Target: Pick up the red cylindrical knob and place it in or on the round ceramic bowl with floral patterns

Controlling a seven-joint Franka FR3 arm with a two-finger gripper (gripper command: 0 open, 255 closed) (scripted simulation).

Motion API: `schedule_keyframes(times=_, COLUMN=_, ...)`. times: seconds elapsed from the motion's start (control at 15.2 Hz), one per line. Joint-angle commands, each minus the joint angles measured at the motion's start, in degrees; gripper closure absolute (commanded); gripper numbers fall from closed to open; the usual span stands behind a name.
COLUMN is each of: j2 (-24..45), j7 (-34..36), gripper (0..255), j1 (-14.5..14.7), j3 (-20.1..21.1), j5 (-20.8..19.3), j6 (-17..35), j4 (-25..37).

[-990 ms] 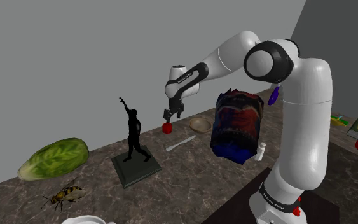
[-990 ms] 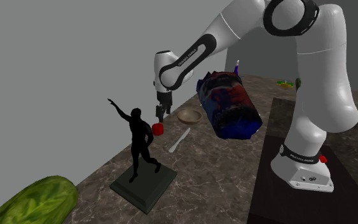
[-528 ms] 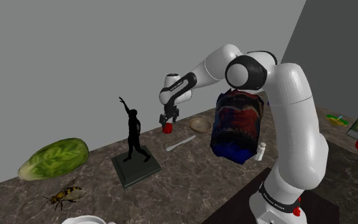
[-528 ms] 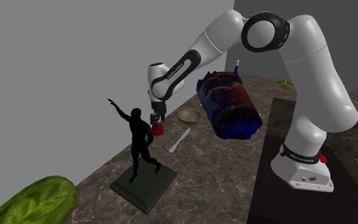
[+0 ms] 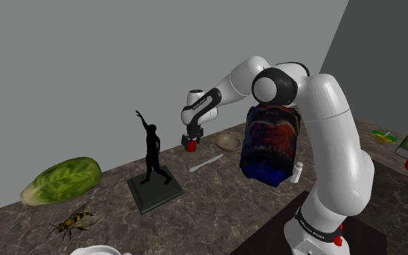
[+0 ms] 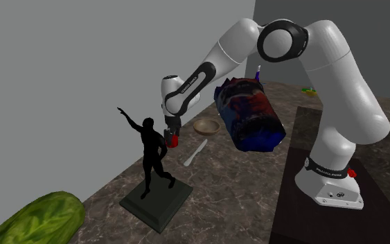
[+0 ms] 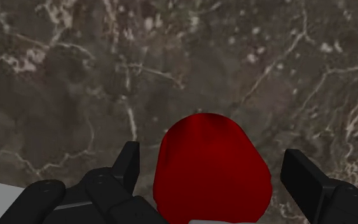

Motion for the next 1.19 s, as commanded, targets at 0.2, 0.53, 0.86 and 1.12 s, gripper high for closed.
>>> schedule_keyframes(times=0.2, j2=0.1, j7=0.0, gripper=0, j1=0.0, j3=0.0, j5=0.0, j6=0.1, j4=0.0)
schedule_keyframes(times=0.53, j2=0.1, j7=0.0, gripper=255, j1=0.0, j3=0.0, j5=0.0, j6=0.1, j4=0.0)
schedule_keyframes(times=0.86, j2=0.1, j7=0.0, gripper=255, j1=0.0, j3=0.0, j5=0.0, j6=0.1, j4=0.0)
schedule_keyframes(times=1.12, j2=-2.2, j7=0.2, gripper=255, j1=0.1, j3=-0.2, j5=-0.2, j6=-1.9, j4=-0.2)
